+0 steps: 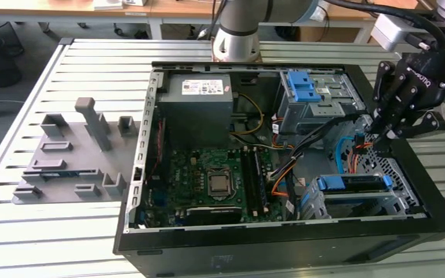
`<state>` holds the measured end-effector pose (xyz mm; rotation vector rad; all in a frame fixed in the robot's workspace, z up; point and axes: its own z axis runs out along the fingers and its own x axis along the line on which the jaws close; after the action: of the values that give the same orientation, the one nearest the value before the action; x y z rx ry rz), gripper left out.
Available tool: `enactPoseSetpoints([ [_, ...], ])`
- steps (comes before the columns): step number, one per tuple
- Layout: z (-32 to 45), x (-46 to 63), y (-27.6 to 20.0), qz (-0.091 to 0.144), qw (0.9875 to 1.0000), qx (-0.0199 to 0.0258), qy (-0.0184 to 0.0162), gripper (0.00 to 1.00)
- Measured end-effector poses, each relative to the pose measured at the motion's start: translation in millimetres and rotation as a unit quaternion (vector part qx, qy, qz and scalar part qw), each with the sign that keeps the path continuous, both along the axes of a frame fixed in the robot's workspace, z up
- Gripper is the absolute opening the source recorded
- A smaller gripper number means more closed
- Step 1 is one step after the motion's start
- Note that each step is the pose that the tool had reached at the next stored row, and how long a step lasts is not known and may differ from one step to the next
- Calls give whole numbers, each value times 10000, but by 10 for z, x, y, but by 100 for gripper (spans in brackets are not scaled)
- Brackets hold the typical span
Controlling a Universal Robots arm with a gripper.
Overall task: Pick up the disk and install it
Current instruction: 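Insert the first disk wire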
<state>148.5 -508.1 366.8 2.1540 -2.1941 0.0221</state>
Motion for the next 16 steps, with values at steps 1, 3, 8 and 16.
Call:
enactPoseSetpoints([
  [1,-2,0,3,0,10000,-12,0,31],
  [3,-12,1,9,0,10000,-55,0,31],
  [8,-42,0,21,0,9999,-162,0,31],
  [16,-80,1,26,0,9998,-187,0,31],
])
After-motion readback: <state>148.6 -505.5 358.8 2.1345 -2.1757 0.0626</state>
